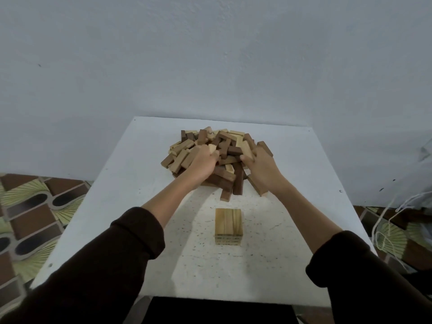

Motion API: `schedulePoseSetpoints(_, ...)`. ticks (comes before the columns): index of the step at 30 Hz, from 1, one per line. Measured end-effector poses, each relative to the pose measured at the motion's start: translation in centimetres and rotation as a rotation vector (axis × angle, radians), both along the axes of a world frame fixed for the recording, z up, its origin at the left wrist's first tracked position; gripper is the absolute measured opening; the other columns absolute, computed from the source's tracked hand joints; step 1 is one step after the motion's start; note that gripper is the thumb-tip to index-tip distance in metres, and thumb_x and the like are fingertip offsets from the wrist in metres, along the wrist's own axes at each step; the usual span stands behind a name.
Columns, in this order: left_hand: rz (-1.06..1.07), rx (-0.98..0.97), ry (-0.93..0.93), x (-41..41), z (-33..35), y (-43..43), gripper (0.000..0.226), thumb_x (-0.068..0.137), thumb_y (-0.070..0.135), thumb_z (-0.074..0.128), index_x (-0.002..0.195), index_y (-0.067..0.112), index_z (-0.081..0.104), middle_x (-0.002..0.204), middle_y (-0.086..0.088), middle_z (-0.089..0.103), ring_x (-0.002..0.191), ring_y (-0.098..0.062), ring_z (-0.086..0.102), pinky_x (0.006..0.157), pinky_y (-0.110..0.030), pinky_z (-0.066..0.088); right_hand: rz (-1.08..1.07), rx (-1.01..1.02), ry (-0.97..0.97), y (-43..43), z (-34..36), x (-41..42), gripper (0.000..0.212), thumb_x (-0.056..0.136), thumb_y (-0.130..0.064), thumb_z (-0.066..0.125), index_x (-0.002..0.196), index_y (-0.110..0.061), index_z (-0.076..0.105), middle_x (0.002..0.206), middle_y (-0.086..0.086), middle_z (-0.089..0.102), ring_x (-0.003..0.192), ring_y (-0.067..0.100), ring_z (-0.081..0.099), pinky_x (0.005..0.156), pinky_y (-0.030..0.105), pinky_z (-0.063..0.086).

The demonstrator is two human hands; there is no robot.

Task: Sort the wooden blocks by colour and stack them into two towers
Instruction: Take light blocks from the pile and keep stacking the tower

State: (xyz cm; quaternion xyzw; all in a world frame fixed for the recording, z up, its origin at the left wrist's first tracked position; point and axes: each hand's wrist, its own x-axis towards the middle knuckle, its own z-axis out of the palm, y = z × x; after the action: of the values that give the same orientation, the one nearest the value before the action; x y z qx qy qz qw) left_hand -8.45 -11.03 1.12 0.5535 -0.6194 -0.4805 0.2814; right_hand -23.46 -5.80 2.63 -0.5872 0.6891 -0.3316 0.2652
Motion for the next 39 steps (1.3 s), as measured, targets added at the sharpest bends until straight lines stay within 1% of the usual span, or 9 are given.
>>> schedulePoseSetpoints(4,-0.057,-0.025,0.295,2.3,0.9,2.6,0.027,0.096,0.034,0.052,0.077,0.017,0.058,0.061,0.006,0.046,0.051,-0.004,0.042,0.050,-0.015,0.034,0.101,0.088,0.058,0.4,0.5,4.0,0.028,0.096,-0.038,0.048,0.096,-0.010,0.044,0.078,-0.003,0.050,0.065,0.011,0.046,0.055,0.025,0.035)
schedulePoseSetpoints(9,0.054,-0.043,0.432,5.8,0.4,4.6,0.015,0.091,0.018,0.062,0.095,0.003,0.059,0.076,-0.003,0.062,0.062,-0.005,0.058,0.054,-0.017,0.043,0.199,0.121,0.139,1.5,0.7,9.0,0.026,0.094,-0.030,0.054,0.111,-0.012,0.046,0.093,0.004,0.057,0.080,0.021,0.054,0.064,0.033,0.042)
schedulePoseSetpoints(12,0.100,-0.007,0.449,8.7,-0.7,5.2,0.010,0.095,0.015,0.056,0.096,0.005,0.056,0.074,-0.006,0.051,0.060,-0.011,0.043,0.053,-0.022,0.033,0.268,0.157,0.121,2.1,0.7,11.4,0.025,0.098,-0.018,0.046,0.119,-0.005,0.043,0.114,0.019,0.055,0.102,0.031,0.054,0.073,0.027,0.034)
schedulePoseSetpoints(15,0.114,0.030,0.319,11.5,-1.9,5.6,0.015,0.098,0.019,0.049,0.085,0.011,0.052,0.071,-0.003,0.044,0.057,-0.011,0.035,0.052,-0.022,0.029,0.208,0.115,0.083,2.3,-0.2,13.2,0.005,0.098,-0.007,0.034,0.099,-0.009,0.039,0.100,0.017,0.051,0.093,0.030,0.050,0.061,0.026,0.031)
schedulePoseSetpoints(20,-0.015,0.017,-0.021,14.1,-3.8,6.8,0.039,0.093,0.026,0.044,0.057,0.014,0.037,0.062,-0.003,0.040,0.059,-0.015,0.036,0.060,-0.028,0.031,0.036,0.099,0.164,2.8,-3.1,16.1,0.041,0.093,-0.014,0.046,0.057,-0.020,0.027,0.077,0.005,0.037,0.081,0.020,0.033,0.072,0.032,0.029)
schedulePoseSetpoints(24,0.108,-0.089,-0.575,13.9,-4.5,6.7,0.025,0.097,0.015,0.037,0.089,0.001,0.055,0.096,-0.015,0.053,0.093,-0.030,0.051,0.082,-0.041,0.039,0.064,0.236,0.109,3.4,-5.0,16.8,0.009,0.091,-0.011,0.052,0.097,-0.006,0.053,0.104,0.013,0.054,0.097,0.028,0.053,0.079,0.036,0.044)
schedulePoseSetpoints(26,0.116,-0.061,-0.700,13.7,-5.0,6.7,0.025,0.097,0.016,0.037,0.108,-0.001,0.052,0.115,-0.016,0.051,0.110,-0.032,0.046,0.088,-0.040,0.036,0.105,0.286,0.153,3.5,-5.3,16.8,0.029,0.090,-0.008,0.054,0.117,-0.004,0.046,0.116,0.013,0.051,0.106,0.029,0.051,0.085,0.038,0.046)
schedulePoseSetpoints(33,0.205,-0.208,-0.442,14.8,-6.3,6.8,0.016,0.093,0.010,0.048,0.106,0.000,0.044,0.112,-0.020,0.049,0.106,-0.035,0.048,0.085,-0.042,0.040,0.119,0.302,0.198,3.0,-5.6,16.9,0.028,0.087,-0.014,0.063,0.112,-0.004,0.055,0.124,0.011,0.036,0.088,0.022,0.046,0.078,0.031,0.048)
schedulePoseSetpoints(39,0.247,-0.315,-0.499,15.7,-6.7,7.1,0.043,0.086,0.034,0.059,0.100,-0.006,0.052,0.096,-0.016,0.050,0.091,-0.035,0.047,0.074,-0.041,0.043,0.109,0.230,0.109,3.2,-6.0,17.1,0.034,0.084,-0.017,0.068,0.114,-0.007,0.056,0.117,0.007,0.040,0.087,0.018,0.047,0.073,0.029,0.045)
